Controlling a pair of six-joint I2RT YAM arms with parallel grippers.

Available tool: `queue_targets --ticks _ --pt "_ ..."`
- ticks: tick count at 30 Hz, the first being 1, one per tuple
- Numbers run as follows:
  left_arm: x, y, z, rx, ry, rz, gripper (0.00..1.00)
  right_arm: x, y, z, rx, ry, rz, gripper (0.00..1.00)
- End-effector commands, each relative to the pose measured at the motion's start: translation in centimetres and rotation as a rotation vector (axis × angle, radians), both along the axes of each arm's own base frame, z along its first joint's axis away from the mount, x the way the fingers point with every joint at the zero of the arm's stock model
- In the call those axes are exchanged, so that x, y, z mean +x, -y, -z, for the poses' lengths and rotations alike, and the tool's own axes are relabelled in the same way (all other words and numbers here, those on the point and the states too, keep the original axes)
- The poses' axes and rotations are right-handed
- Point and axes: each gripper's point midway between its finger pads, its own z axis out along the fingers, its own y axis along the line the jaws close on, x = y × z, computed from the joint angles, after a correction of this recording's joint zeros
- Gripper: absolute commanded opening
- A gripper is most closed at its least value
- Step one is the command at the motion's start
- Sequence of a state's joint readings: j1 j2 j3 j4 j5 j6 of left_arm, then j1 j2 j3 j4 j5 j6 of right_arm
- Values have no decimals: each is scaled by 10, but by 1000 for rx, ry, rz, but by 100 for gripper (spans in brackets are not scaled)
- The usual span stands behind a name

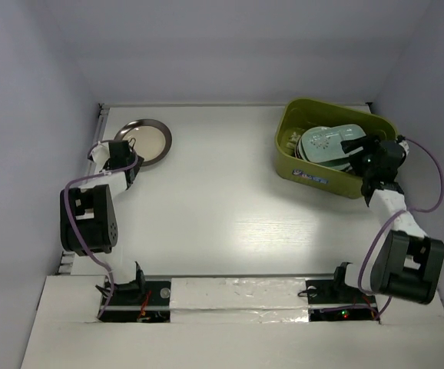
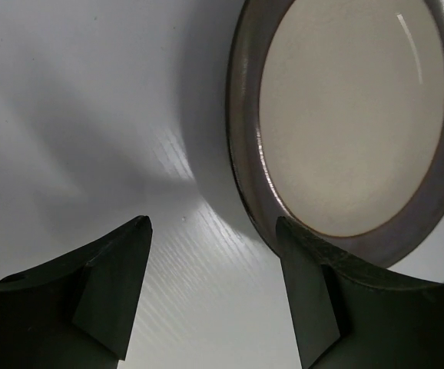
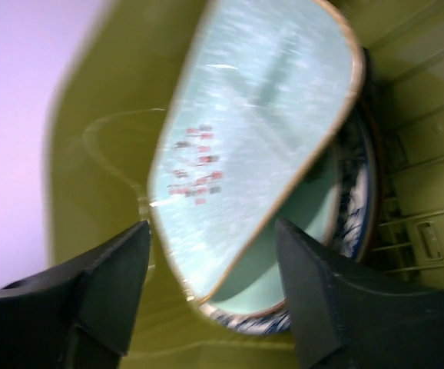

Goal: Place the plates into the plastic bin on the countertop

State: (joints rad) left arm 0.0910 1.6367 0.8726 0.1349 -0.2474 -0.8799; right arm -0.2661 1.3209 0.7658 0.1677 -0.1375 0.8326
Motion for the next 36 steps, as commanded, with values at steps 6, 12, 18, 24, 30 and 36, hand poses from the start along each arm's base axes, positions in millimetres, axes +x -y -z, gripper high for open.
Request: queue_targets --ticks 6,12,18,24,30,36 --pt "23 5 2 -71 44 50 55 -35 -21 -69 -100 221 -88 77" --pt "42 15 12 -162 102 69 46 -81 -47 -84 -88 374 -148 74" --pt "49 24 28 -245 137 59 42 -109 -68 -91 -119 411 -230 74" --pt "53 24 44 -259 133 45 11 -124 -86 -98 -134 427 -329 73" --pt "50 33 -1 -293 318 107 0 -130 -121 -101 -169 429 -481 48" --pt "19 59 -62 -367 510 169 0 -135 -202 -123 -103 476 -719 0"
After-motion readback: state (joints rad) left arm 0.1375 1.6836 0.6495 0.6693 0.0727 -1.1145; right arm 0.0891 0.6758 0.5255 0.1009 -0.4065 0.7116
